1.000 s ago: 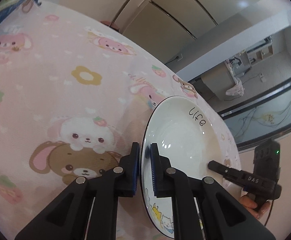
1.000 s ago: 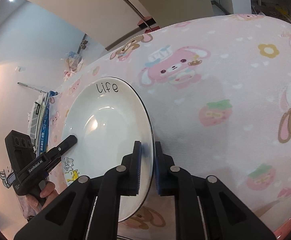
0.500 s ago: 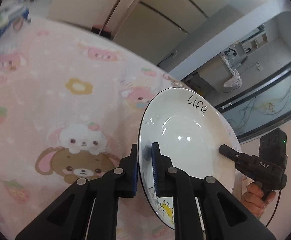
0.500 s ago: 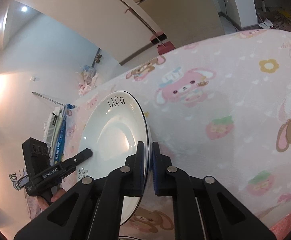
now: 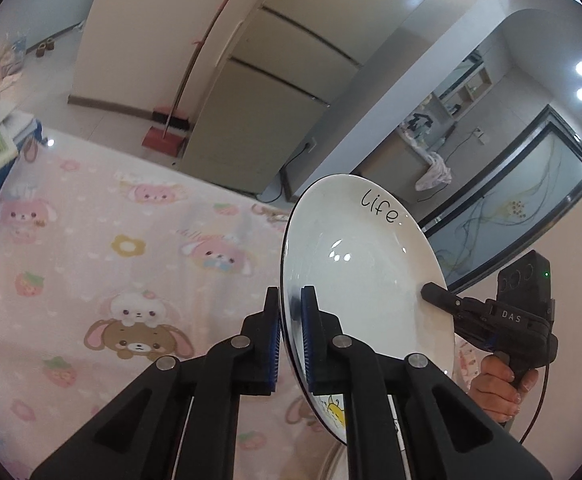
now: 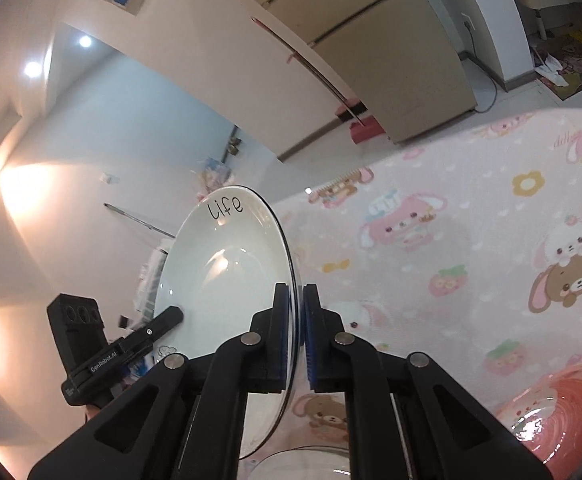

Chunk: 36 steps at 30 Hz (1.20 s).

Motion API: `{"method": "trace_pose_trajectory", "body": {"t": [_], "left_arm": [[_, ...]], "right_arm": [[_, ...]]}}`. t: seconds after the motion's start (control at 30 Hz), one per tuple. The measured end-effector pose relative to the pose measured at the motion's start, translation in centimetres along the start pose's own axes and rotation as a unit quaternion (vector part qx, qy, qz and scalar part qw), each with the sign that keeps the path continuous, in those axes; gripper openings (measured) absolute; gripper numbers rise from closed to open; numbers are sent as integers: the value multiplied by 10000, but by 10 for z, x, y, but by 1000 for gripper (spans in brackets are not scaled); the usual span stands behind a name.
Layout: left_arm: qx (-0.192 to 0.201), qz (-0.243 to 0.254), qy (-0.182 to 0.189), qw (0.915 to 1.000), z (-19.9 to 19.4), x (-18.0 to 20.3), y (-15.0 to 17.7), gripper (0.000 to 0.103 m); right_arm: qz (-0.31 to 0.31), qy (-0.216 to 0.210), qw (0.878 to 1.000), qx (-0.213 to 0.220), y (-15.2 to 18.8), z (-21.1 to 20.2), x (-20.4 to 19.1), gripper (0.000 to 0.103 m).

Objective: Organize plates and bowls
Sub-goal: 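Lift the 'life' plate upright with both grippers and carry it toward the bowls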

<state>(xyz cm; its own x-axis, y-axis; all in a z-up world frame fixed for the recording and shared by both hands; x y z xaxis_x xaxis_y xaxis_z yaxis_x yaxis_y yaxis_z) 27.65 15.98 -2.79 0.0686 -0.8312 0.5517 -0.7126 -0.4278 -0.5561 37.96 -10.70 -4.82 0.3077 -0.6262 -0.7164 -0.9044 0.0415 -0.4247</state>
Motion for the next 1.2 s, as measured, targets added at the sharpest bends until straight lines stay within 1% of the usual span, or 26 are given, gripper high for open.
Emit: {"method": "trace_pose_trajectory", "body": {"t": [0.07, 0.17, 0.23, 0.27, 0.33, 0.43, 0.53, 0.6, 0.67, 0.77, 0.83, 0.9, 1.1, 1.2], "left_arm": [[87, 51, 34, 9999, -11, 12, -1, 10], [332, 380, 6, 9987, -36, 36, -5, 10], [522, 410, 37, 9978, -52, 50, -9, 10], [604, 451, 4, 9972, -63, 58, -10, 10], [706, 492, -17, 9963, -79, 70, -11, 10], [922, 721, 211, 9929, -108, 90, -9, 10], [970, 781, 331, 9917, -128, 106, -2, 10], [971, 864, 293, 9911, -138, 117, 8, 10], [1011, 912, 242, 9904, -147, 127, 20, 10], [1174, 860, 386, 9886, -157, 131, 39, 10], [1094, 833, 425, 9896, -159, 133, 52, 10], [1060, 851, 384, 9900, -163, 136, 68, 10], [1007, 1000, 243, 9896, -175, 144, 114, 10], [890, 1062, 237, 9901, -172, 143, 129, 10]], "right_arm": [[-105, -25, 9999, 126, -3, -13, -8, 7], [-215, -38, 9993, 302, -3, -29, -21, 7], [-379, -25, 9981, 478, -2, -40, -33, 8], [-339, -17, 9980, 535, -1, -45, -38, 9], [-360, -40, 9978, 555, 4, -58, -48, 9], [-569, -58, 9955, 749, 9, -88, -70, 9], [-729, -7, 9936, 861, 21, -117, -89, 9], [-887, 204, 9914, 937, 31, -132, -100, 9], [-831, 355, 9911, 976, 42, -144, -104, 9], [-915, 488, 9889, 1064, 59, -161, -110, 9], [-966, 547, 9882, 1055, 69, -172, -110, 9], [-997, 634, 9880, 991, 82, -180, -108, 9], [-1038, 648, 9886, 882, 121, -194, -96, 10], [-1053, 641, 9883, 897, 138, -199, -89, 10]]}}
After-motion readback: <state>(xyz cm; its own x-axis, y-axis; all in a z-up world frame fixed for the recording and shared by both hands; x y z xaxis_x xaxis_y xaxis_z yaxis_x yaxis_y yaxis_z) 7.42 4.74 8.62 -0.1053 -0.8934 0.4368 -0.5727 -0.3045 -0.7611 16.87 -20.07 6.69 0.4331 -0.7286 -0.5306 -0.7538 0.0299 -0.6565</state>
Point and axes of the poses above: each gripper's, at about its wrist camera, not at the fingertips, and z roughly the way its jaws point, x to its right, y to its underside, the point moved 4 cm from there along z, roughly the way its jaws point
